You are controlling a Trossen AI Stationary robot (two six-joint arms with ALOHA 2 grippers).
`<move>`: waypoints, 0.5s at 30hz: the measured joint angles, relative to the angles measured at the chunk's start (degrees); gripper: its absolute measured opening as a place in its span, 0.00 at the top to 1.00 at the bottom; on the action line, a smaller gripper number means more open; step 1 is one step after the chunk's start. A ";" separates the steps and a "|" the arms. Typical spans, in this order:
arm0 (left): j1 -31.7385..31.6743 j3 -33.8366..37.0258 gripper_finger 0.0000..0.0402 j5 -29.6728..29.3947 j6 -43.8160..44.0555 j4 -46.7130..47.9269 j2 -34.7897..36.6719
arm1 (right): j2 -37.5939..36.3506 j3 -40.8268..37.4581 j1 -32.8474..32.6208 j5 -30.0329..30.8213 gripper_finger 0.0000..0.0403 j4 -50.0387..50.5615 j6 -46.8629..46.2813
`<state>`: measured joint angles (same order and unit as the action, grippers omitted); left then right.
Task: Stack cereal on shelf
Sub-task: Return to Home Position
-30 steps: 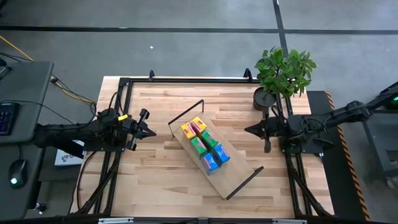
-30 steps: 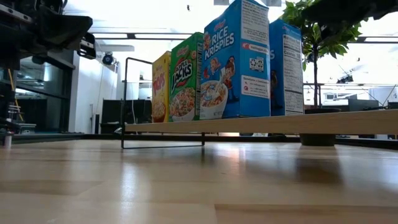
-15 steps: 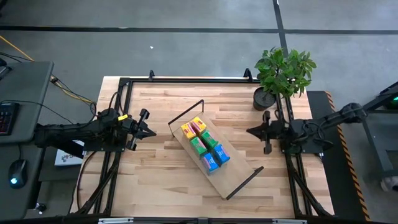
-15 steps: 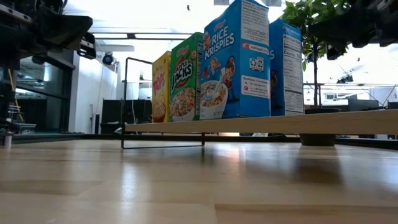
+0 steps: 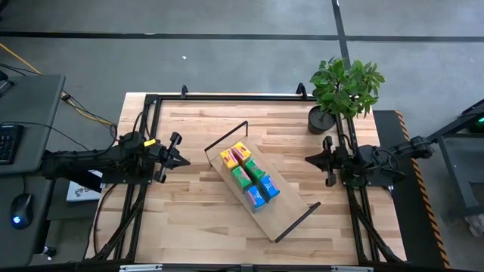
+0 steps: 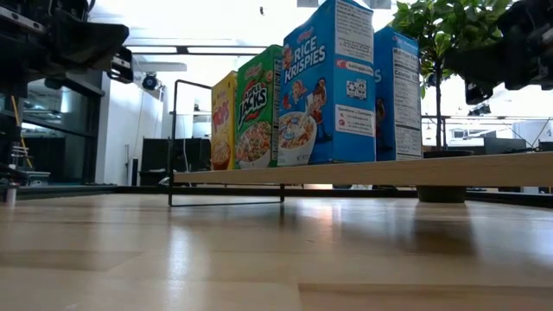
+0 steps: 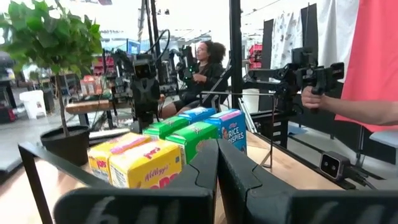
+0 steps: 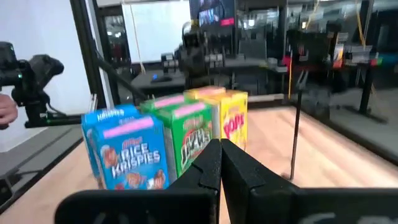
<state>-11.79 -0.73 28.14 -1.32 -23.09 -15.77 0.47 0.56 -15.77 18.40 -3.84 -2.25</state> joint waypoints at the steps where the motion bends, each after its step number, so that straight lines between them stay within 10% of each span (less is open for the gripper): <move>1: -0.01 -0.03 1.00 0.00 0.39 0.39 -0.06 | -0.14 0.00 0.00 0.01 1.00 0.16 -0.51; 15: -0.02 -0.04 1.00 -0.31 3.62 2.80 -0.07 | 2.16 0.00 0.00 -0.18 1.00 0.22 4.67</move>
<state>-11.81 -0.78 27.83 2.30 -20.29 -15.84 2.63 0.56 -15.77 18.22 -3.62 2.42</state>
